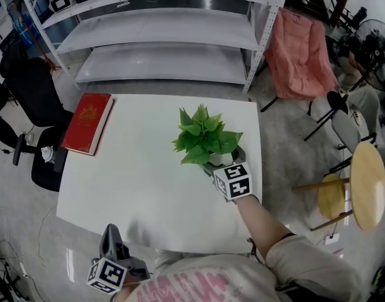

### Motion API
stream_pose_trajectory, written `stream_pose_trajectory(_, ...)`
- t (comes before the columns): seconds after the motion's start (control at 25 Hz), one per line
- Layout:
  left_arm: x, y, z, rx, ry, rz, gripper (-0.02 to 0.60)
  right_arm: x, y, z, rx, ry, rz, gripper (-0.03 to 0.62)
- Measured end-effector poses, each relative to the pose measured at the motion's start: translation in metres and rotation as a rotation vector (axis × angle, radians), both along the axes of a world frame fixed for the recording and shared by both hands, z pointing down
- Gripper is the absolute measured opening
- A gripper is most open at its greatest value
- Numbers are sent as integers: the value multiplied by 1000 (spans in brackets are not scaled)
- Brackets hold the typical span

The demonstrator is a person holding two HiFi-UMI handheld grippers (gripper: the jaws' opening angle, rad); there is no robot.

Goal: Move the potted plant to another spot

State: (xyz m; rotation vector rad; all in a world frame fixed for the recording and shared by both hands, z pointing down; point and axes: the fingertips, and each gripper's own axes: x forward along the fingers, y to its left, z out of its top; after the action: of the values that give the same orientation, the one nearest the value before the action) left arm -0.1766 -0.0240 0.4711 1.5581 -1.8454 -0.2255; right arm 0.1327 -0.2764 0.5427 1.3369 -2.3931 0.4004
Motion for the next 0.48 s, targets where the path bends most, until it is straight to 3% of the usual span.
stream_pose_trajectory(0.24,10,-7,7,-3,20,48,2,17,11,-6,-2,-32,53,497)
stream_pose_trajectory(0.48,18,-27,-6,33,20,164,3,29,38,-18,6,-61,123,497)
